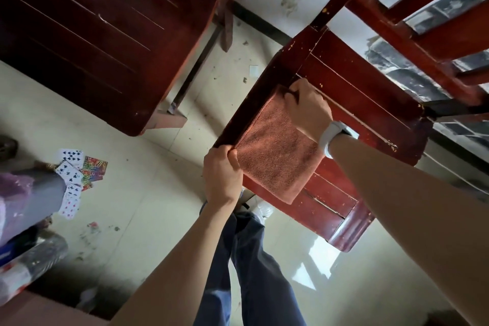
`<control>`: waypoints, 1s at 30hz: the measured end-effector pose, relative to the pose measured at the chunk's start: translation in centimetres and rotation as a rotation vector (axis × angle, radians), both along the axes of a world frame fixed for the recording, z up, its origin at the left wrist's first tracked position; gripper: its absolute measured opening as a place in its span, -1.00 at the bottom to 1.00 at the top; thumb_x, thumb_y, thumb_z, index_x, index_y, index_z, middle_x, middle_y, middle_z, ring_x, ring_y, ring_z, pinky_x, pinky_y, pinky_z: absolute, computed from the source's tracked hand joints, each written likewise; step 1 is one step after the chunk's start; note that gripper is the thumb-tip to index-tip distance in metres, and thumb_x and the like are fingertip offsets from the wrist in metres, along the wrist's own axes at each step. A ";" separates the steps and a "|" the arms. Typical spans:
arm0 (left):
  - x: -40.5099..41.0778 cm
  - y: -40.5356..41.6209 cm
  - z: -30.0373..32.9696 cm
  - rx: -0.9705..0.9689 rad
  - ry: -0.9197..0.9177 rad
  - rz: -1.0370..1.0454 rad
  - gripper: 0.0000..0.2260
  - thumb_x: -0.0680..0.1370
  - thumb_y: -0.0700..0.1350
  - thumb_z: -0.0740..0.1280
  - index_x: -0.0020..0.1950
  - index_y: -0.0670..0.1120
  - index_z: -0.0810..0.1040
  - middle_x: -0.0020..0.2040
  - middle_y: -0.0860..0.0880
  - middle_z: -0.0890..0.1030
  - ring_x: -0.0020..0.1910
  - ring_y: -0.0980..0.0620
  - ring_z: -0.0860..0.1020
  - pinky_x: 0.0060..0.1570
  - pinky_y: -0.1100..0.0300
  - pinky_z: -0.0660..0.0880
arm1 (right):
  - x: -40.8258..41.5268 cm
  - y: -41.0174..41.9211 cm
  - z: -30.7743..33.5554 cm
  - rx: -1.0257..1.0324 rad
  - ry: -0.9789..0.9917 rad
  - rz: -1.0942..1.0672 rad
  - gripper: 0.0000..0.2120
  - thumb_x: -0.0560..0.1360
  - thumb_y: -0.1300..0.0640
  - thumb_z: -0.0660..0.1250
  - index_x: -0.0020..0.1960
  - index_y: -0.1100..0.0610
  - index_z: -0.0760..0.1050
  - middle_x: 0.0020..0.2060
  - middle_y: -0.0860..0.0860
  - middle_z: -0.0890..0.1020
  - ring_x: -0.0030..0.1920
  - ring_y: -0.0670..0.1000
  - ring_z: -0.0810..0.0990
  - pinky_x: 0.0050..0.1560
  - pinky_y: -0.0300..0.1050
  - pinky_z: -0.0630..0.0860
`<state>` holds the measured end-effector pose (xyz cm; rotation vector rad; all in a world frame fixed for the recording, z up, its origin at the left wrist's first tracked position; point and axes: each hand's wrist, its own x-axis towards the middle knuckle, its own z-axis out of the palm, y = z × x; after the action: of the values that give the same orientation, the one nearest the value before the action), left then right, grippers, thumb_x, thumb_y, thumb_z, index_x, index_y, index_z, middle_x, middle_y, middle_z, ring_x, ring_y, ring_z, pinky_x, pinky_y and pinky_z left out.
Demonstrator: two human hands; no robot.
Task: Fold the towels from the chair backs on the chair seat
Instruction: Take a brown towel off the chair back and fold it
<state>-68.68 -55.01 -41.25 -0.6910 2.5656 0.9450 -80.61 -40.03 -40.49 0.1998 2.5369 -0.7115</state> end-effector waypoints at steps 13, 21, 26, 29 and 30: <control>0.4 1.8 -1.9 -0.284 0.228 -0.841 -0.55 0.56 -0.01 0.10 0.42 -0.14 0.27 0.45 -0.17 0.27 0.45 -0.17 0.22 0.37 -0.19 0.21 | 9.4 3.3 -1.3 0.373 0.386 0.456 -0.54 0.45 0.14 0.14 0.34 0.17 0.35 0.31 0.18 0.43 0.37 0.16 0.32 0.42 0.22 0.07; 0.0 1.4 -3.9 -0.318 0.149 -0.873 -0.46 0.55 0.12 0.06 0.48 -0.07 0.12 0.50 -0.16 0.14 0.48 -0.19 0.08 0.38 -0.18 0.07 | 9.8 4.0 -3.8 0.466 0.244 0.510 -0.47 0.51 -0.06 0.06 0.46 0.03 0.15 0.45 0.16 0.24 0.45 0.21 0.20 0.40 0.31 0.04; -1.4 1.4 -2.1 -0.156 0.190 -0.792 -0.59 0.55 0.00 0.12 0.36 -0.12 0.36 0.42 -0.20 0.32 0.40 -0.22 0.30 0.29 -0.15 0.30 | 10.9 4.4 -2.2 0.198 0.363 0.271 -0.60 0.49 0.18 0.15 0.32 0.17 0.37 0.39 0.21 0.34 0.42 0.20 0.23 0.42 0.21 0.12; -3.2 1.6 -0.9 -0.051 0.206 -0.555 -0.64 0.58 -0.08 0.18 0.34 -0.20 0.37 0.32 -0.23 0.41 0.29 -0.16 0.43 0.20 0.04 0.44 | 12.6 4.0 0.0 0.059 0.301 -0.247 -0.65 0.47 0.22 0.17 0.25 0.20 0.41 0.19 0.18 0.46 0.17 0.16 0.43 0.19 0.06 0.45; -4.0 1.7 -0.5 -0.008 0.146 -0.479 -0.61 0.58 -0.08 0.18 0.37 -0.21 0.32 0.32 -0.23 0.40 0.30 -0.15 0.41 0.22 0.06 0.42 | 13.0 3.7 0.5 -0.001 0.202 -0.446 -0.67 0.49 0.20 0.19 0.25 0.19 0.38 0.13 0.14 0.45 0.09 0.13 0.46 0.08 -0.06 0.46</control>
<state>-72.67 -53.31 -41.80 0.0049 2.6747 0.8428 -67.63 -36.35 -39.95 0.7440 2.7109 -0.9381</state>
